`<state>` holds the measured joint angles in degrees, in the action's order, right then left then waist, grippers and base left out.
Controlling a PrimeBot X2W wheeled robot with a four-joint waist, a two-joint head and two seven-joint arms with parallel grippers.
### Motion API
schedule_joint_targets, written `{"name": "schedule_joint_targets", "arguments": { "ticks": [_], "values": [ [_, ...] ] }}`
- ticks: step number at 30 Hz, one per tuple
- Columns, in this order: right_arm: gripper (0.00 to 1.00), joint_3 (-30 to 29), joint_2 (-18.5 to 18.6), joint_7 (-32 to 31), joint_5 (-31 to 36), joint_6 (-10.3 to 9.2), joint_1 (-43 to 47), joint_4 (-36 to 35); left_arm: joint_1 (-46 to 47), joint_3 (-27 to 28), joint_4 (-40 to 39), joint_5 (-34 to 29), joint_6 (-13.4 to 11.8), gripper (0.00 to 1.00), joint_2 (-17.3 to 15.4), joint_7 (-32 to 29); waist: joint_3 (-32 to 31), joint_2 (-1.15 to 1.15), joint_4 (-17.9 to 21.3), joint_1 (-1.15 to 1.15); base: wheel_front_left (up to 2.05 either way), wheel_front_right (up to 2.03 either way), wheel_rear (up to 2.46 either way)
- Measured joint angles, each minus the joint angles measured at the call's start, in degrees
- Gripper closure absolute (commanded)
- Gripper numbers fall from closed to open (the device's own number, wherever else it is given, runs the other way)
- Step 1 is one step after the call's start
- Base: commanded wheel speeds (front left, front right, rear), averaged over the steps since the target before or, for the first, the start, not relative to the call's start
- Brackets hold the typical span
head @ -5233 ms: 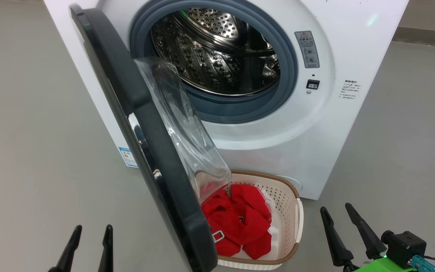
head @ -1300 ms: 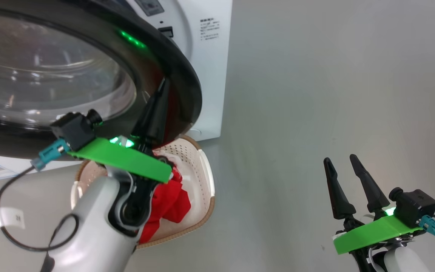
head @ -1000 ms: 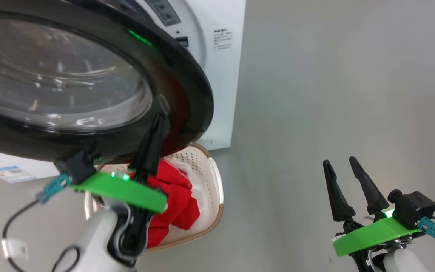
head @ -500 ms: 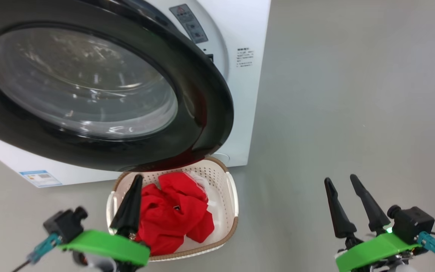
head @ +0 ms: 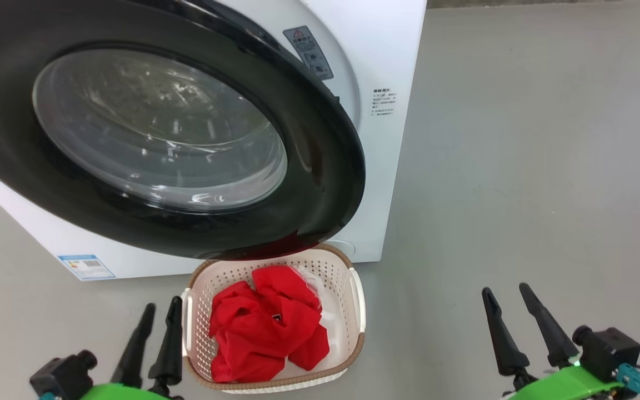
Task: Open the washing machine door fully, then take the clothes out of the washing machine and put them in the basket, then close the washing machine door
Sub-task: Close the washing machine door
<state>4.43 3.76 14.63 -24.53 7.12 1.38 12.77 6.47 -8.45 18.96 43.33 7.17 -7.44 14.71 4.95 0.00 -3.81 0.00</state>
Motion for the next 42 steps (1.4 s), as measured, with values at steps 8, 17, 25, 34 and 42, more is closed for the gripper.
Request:
{"name": "schedule_joint_targets", "arguments": {
  "ticks": [8, 17, 25, 34, 42],
  "values": [
    [0.00, -0.59, 0.19, 0.00, 0.00, 0.00, 2.14, -0.21, -2.09, 3.16, -1.33, -7.01, 0.00, 0.00, 0.01, 0.00, -0.40, 0.00, -0.43, 0.00, 0.00, 0.00, 0.00],
    [0.00, -1.89, 0.20, 0.00, 0.00, 0.00, 2.24, -0.44, -4.25, 5.20, -2.03, -17.64, 0.01, 0.00, 0.53, 0.00, -0.51, 0.00, -0.53, 0.00, 0.00, 0.00, 0.00],
    [0.00, -2.11, 0.14, 0.00, 0.10, 0.00, 3.21, -0.80, -4.76, 8.68, -5.08, -26.32, 0.01, 0.00, 2.94, 0.00, -0.60, 0.00, -0.80, 0.00, 0.00, 0.00, 0.00],
    [0.00, -2.11, 0.13, 0.00, 0.41, 0.00, 3.43, -0.81, -6.66, 9.35, -5.59, -27.64, 0.01, 0.00, 4.38, 0.00, -0.84, 0.00, -1.09, 0.00, 0.00, 0.00, 0.00],
    [0.28, -1.85, 0.13, 0.00, 0.38, 0.00, 3.43, -0.80, -6.67, 9.48, -5.70, -27.71, 0.01, 0.00, 4.58, 0.00, -1.32, 0.00, -1.38, 0.00, 0.00, 0.00, 0.00]
  ]
}}
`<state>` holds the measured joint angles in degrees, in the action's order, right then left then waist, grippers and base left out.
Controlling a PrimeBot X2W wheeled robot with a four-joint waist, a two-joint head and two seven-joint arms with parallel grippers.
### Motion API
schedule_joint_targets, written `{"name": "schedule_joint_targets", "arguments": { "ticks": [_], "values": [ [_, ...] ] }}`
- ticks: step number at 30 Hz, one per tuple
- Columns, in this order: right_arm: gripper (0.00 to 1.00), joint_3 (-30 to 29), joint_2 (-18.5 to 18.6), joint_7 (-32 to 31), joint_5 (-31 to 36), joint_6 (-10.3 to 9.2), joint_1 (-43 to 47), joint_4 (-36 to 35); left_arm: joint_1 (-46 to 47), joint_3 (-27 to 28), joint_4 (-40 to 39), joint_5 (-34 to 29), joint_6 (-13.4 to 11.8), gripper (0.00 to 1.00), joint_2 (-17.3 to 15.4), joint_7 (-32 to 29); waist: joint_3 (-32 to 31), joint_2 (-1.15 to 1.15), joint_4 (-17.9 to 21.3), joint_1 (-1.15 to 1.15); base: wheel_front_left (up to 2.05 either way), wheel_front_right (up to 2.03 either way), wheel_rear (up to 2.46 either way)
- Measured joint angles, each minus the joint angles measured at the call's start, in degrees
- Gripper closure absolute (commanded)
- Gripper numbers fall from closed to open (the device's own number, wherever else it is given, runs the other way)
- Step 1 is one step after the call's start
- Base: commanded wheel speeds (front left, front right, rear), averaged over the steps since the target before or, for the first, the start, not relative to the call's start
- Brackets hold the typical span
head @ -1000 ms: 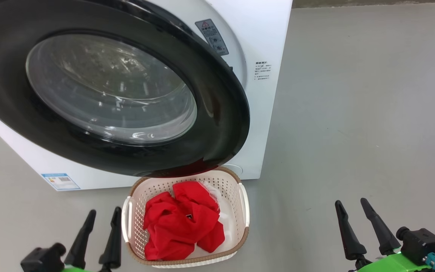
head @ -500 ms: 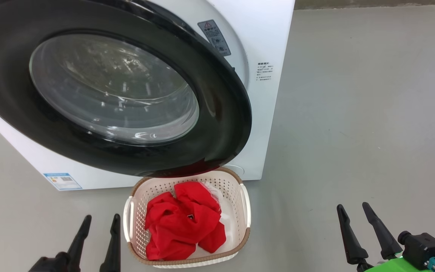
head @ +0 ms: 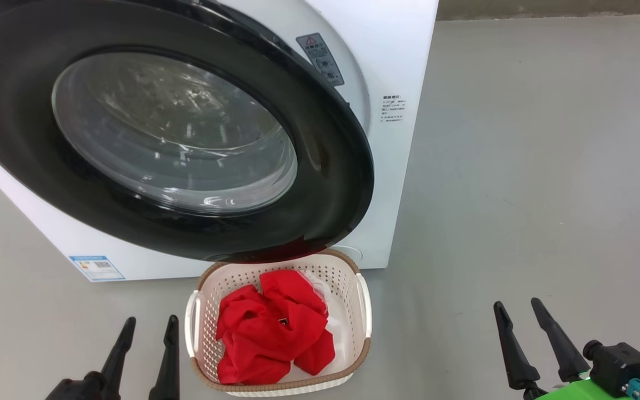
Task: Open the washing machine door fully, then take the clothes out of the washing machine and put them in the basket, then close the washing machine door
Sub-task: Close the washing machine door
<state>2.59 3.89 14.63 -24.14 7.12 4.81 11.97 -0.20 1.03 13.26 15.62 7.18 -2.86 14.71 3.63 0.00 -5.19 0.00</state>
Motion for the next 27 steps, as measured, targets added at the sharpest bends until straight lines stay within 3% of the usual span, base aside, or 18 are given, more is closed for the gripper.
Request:
{"name": "schedule_joint_targets", "arguments": {
  "ticks": [1, 2, 3, 16, 27],
  "values": [
    [0.63, 0.26, 0.00, 0.00, -0.08, 0.00, -0.01, 0.01, -0.01, -0.02, -0.03, 0.00, 0.00, 0.00, 0.04, 0.00, -0.03, 0.00, -0.08, 0.00, 0.00, 0.00, 0.00],
    [0.75, 0.66, 0.00, 0.00, -0.18, 0.00, -0.04, 0.01, -0.01, -0.07, -0.07, 0.00, 0.00, 0.00, 0.05, 0.00, -0.03, 0.00, -0.16, 0.00, 0.00, 0.00, 0.00],
    [1.00, 1.16, 0.00, 0.00, -0.48, 0.00, -0.09, 0.01, -0.01, -0.11, -0.08, 0.00, 0.00, 0.00, 0.07, 0.00, -0.02, 0.00, -0.26, 0.00, 0.00, 0.00, 0.00],
    [1.00, 9.45, 1.86, 0.00, -2.71, 0.00, -10.45, 1.12, -0.14, -2.93, -0.22, 1.75, 0.00, 0.00, 0.18, 0.00, 1.18, 0.00, -3.00, 0.00, 0.00, 0.00, 0.00],
    [1.00, 11.46, 2.11, 0.00, -4.57, 0.00, -21.53, 6.47, 0.64, -6.13, -0.19, 4.67, 0.00, 0.00, 0.23, 0.00, 4.07, 0.00, -7.20, 0.00, 0.00, 0.00, 0.00]
  ]
}}
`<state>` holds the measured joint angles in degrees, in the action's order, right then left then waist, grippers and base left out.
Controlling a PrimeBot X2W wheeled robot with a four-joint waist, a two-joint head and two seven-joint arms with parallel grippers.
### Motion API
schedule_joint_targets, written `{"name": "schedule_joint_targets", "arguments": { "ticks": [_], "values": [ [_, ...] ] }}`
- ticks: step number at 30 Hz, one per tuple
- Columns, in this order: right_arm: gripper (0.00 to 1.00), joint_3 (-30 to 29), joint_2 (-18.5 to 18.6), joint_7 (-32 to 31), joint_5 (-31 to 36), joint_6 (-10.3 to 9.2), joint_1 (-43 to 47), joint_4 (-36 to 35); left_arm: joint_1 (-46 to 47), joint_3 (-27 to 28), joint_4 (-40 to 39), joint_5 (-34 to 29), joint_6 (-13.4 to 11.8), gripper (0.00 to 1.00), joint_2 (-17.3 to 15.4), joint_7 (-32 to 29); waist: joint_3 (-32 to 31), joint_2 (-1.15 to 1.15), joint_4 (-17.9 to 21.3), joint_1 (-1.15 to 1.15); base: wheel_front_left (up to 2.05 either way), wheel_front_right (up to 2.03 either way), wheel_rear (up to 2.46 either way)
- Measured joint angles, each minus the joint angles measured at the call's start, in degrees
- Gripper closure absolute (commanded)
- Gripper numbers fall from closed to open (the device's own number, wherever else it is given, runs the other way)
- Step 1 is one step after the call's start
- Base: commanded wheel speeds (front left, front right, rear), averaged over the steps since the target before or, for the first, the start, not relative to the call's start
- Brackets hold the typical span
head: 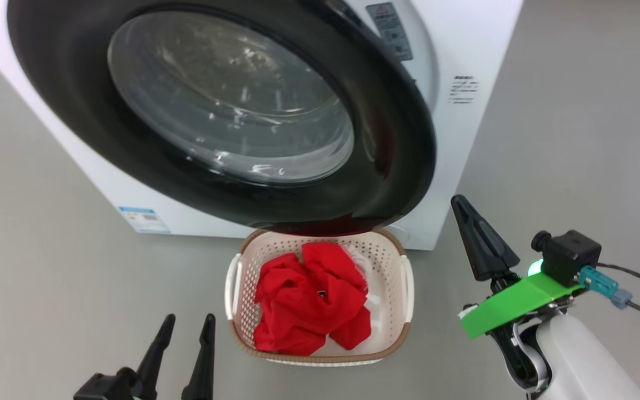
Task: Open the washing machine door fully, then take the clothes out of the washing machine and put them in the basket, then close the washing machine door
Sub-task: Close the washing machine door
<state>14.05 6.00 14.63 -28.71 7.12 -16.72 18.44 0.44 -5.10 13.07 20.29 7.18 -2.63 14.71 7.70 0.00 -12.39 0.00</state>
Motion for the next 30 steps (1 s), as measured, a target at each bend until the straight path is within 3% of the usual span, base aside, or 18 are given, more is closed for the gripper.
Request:
{"name": "schedule_joint_targets", "arguments": {
  "ticks": [15, 30],
  "values": [
    [1.00, 1.80, 2.22, 0.00, -0.65, 0.00, -7.62, 2.47, 3.24, -2.43, 0.07, 2.97, 0.00, 0.00, 0.08, 0.00, 4.94, 0.00, -4.61, 0.00, 0.00, 0.00, 0.00],
    [1.00, 0.86, 4.42, 0.00, -2.08, 0.19, -14.41, 2.43, 7.15, -4.33, -0.20, 4.91, 0.00, 0.00, 0.20, 0.00, 10.80, 0.00, -6.63, 0.00, 0.00, 0.00, 0.00]
  ]
}}
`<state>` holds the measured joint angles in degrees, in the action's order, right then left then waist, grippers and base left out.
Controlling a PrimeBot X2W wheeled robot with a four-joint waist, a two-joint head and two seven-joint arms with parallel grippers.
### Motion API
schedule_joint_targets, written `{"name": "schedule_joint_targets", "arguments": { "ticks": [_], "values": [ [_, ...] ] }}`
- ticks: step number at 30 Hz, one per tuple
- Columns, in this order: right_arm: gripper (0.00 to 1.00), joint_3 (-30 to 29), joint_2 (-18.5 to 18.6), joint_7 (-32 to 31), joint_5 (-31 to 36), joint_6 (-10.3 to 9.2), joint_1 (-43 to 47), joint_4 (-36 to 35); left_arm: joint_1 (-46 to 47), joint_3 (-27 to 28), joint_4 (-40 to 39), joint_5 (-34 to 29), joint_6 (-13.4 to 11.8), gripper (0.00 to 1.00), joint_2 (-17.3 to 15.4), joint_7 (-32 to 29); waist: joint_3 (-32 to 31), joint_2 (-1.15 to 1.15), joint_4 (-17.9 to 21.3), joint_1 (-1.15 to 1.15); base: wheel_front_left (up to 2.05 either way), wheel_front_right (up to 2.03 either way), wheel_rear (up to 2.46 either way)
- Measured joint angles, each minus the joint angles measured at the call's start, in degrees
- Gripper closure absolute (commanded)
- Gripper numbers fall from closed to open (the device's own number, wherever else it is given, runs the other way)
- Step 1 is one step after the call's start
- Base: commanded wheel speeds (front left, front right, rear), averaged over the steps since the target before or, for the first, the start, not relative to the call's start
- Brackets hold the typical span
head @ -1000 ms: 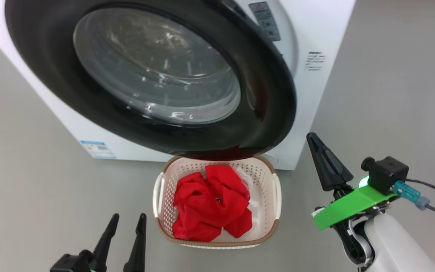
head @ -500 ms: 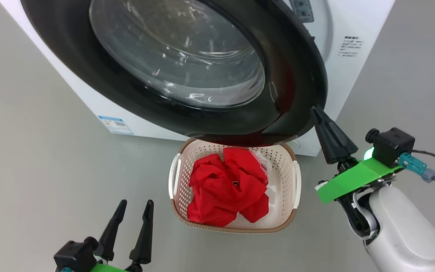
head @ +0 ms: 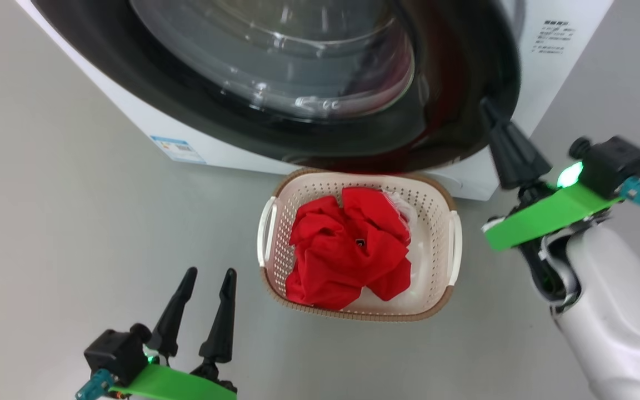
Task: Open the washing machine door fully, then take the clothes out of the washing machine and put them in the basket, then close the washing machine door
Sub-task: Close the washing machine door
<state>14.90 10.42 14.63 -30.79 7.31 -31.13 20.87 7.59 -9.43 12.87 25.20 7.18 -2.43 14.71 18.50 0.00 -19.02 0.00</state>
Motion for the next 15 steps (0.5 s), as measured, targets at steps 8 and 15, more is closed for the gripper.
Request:
{"name": "schedule_joint_targets", "arguments": {
  "ticks": [8, 15],
  "values": [
    [1.00, -3.37, 0.57, 0.00, -0.02, 0.00, -4.14, -0.08, 1.32, -1.26, -0.12, 0.67, -0.01, 0.00, 0.09, 0.00, 2.75, 0.00, -1.23, 0.00, 0.00, 0.00, 0.00],
    [1.00, -5.22, 0.27, 0.00, 0.00, 0.49, -5.52, -0.33, 2.13, -1.83, -0.33, 1.10, -0.09, 0.00, 0.14, 0.00, 3.88, 0.00, -2.20, 0.00, 0.00, 0.00, 0.00]
  ]
}}
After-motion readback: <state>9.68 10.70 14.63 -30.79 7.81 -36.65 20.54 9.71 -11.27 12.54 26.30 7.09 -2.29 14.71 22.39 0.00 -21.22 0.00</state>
